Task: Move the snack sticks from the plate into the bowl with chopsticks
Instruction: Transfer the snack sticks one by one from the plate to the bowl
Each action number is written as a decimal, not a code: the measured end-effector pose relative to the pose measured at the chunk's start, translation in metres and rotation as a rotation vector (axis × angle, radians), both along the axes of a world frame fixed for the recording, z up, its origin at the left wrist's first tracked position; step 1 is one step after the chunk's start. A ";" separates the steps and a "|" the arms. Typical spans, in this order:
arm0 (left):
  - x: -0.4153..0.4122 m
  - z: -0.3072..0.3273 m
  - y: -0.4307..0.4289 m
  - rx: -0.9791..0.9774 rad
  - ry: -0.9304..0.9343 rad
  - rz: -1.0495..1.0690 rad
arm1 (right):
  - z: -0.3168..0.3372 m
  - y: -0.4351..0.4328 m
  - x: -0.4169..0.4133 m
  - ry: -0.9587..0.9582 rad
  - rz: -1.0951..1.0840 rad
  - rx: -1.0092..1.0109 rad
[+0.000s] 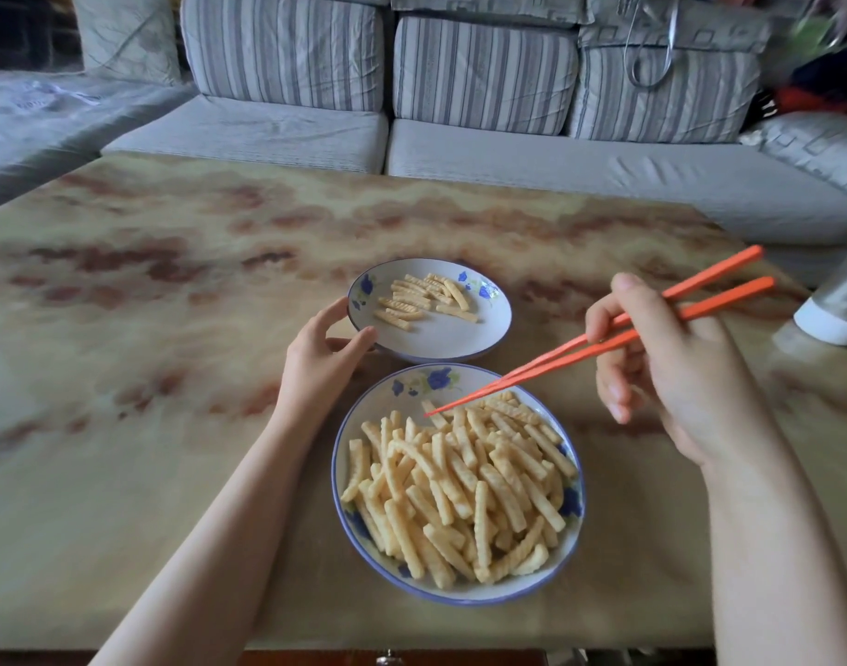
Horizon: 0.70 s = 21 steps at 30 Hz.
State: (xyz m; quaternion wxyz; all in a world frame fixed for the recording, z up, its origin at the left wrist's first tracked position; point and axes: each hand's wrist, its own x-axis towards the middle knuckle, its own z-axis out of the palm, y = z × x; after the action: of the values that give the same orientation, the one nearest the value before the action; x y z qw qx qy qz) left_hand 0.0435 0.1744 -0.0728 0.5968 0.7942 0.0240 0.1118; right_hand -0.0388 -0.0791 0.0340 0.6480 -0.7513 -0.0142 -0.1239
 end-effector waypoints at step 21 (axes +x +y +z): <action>0.000 0.000 -0.001 -0.042 0.003 0.011 | -0.029 0.015 0.038 -0.186 -0.412 0.171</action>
State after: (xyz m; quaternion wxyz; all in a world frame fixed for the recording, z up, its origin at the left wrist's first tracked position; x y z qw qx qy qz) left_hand 0.0438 0.1734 -0.0731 0.6128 0.7814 0.0314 0.1133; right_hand -0.0012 -0.0643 0.0054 0.6662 -0.6662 0.0904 -0.3227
